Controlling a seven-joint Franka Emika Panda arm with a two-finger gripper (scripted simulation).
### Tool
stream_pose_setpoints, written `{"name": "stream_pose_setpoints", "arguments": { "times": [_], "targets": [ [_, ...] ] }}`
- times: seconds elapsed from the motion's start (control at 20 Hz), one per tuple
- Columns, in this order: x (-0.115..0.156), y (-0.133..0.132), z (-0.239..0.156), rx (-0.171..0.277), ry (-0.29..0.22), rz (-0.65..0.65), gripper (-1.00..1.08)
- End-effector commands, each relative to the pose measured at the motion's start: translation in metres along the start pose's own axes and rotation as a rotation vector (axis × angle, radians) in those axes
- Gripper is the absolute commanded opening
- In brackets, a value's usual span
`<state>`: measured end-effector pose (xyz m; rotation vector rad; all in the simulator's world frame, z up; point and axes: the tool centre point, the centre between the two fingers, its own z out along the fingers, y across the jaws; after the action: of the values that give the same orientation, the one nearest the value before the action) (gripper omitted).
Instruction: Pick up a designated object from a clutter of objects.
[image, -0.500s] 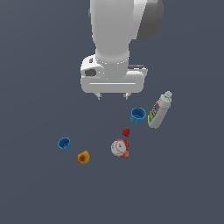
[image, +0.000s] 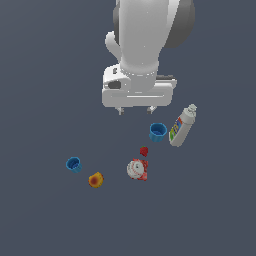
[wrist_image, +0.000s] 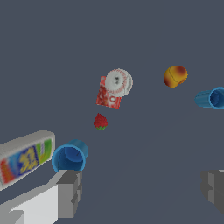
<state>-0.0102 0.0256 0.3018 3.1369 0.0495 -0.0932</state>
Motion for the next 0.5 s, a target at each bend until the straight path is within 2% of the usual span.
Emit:
{"name": "stream_pose_setpoints", "arguments": {
  "times": [0.0, 0.45],
  "targets": [
    [-0.0008, -0.0053, 0.0011, -0.004, -0.002, -0.008, 1.0],
    [0.0087, 0.0013, 0.0071, 0.004, 0.0, 0.038, 1.0]
  ]
}}
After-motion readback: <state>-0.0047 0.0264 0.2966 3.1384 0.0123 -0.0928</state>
